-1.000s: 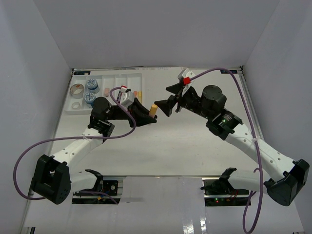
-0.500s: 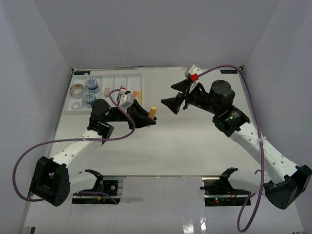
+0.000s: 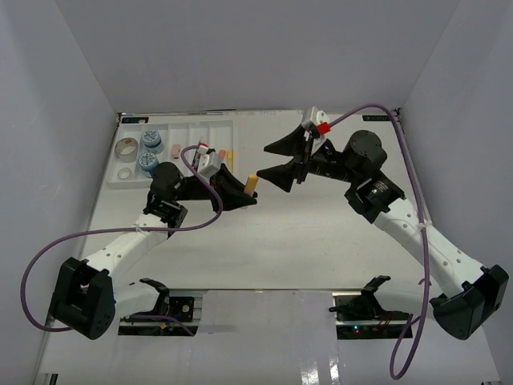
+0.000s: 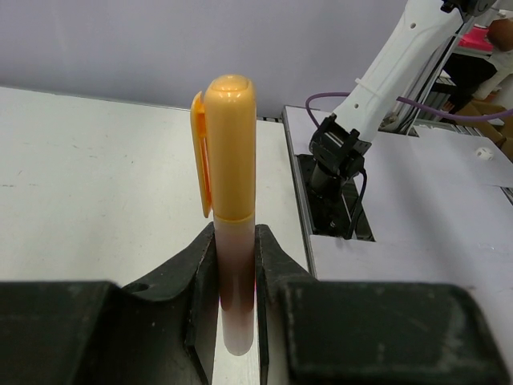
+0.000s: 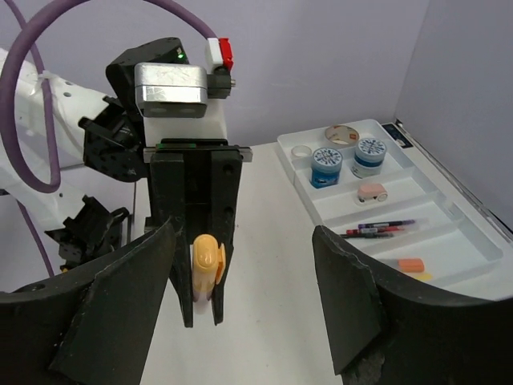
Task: Sort the stationery into containers
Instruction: Close the pen cap on the pen.
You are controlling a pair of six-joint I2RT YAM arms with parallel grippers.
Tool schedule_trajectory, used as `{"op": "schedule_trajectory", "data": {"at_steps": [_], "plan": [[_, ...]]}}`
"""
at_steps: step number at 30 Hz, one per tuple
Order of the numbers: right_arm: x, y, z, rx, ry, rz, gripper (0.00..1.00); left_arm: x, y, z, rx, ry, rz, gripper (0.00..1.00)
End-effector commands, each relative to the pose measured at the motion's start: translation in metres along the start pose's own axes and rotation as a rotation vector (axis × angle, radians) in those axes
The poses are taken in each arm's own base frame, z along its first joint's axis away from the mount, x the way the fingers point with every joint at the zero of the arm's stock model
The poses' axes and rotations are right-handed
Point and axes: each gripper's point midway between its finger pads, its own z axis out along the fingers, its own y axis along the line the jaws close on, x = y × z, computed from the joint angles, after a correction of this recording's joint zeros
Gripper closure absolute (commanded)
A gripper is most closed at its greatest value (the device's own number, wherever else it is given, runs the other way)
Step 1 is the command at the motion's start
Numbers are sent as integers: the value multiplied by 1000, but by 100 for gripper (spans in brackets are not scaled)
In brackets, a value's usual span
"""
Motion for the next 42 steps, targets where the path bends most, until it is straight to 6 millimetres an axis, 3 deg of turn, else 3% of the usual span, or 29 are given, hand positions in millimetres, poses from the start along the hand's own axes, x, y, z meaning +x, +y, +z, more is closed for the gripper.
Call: {"op": "schedule_trajectory", "data": {"at_steps": [1,10,13,21,30,36,42], "plan": [[-14,17,12,-104,-59,-4,25,-6,-4,-1,-3,-11,33,100],[4,23,41,-147,-23,17,34,-8,-6,-2,0,-13,37,100],[5,24,45,-155,-21,17,44,-8,-7,-1,1,-12,39,100],[3,30,49,-177,-29,14,58,-8,-6,-2,1,-13,36,100],[12,35,54,-197,-12,32,63,-8,-7,-2,7,-15,39,100],[16,36,56,-199,-8,36,72,-9,-9,-2,11,-16,42,100],[21,38,57,-209,2,45,89,-9,-10,-2,17,-16,46,100]]}}
